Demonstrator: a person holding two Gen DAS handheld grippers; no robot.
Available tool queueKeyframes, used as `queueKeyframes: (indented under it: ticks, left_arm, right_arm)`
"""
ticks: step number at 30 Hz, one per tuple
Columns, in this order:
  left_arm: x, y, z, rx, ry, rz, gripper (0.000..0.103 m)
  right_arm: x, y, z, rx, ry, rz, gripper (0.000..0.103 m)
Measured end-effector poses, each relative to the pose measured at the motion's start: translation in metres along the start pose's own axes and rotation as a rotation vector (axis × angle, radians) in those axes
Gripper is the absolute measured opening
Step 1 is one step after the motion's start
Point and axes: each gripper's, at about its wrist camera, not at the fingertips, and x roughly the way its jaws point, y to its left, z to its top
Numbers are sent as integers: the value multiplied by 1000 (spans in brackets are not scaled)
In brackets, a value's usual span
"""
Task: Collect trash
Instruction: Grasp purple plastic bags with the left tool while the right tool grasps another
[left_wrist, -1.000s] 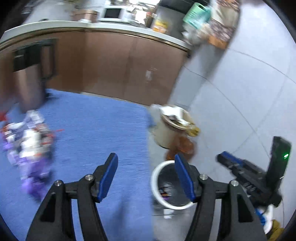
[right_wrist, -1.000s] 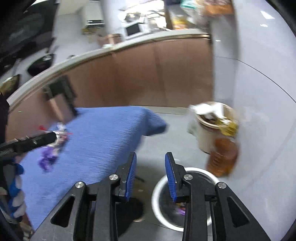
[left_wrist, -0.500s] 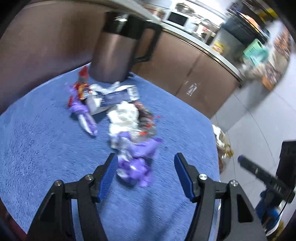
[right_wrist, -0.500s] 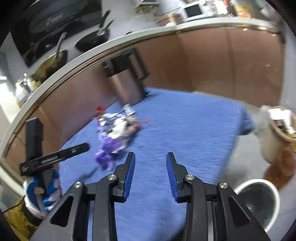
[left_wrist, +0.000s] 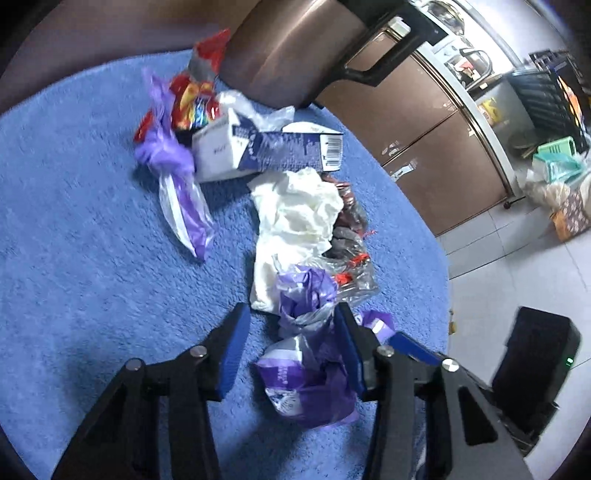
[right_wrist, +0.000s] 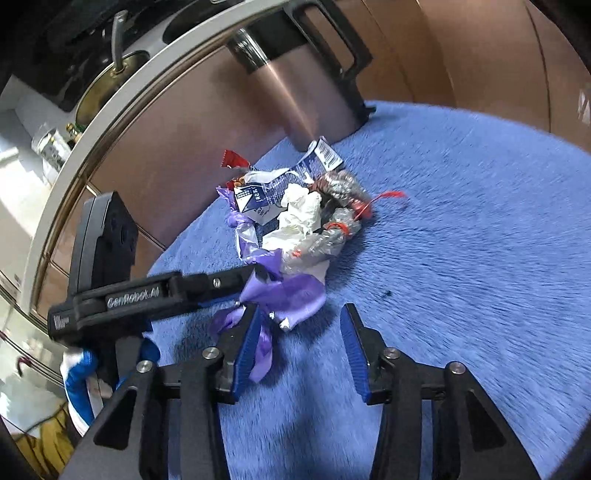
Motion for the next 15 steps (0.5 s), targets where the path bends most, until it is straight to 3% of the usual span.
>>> queueKeyframes:
  ticks: [4, 6, 9, 15]
  left_arm:
    - [1, 11, 3, -37, 1, -45, 31]
    - [0, 13, 2, -40, 3, -59, 27]
    - [-2, 12, -1, -36, 0, -61, 25]
    - [-12, 9, -7, -46, -28, -63, 20]
  right_arm:
    - [21, -9, 7, 42, 28, 56, 44]
    - [29, -11, 7, 55, 47, 88, 24]
    - [33, -8, 4, 49, 53, 114, 6]
    - [12, -4, -4, 44, -7, 105, 0]
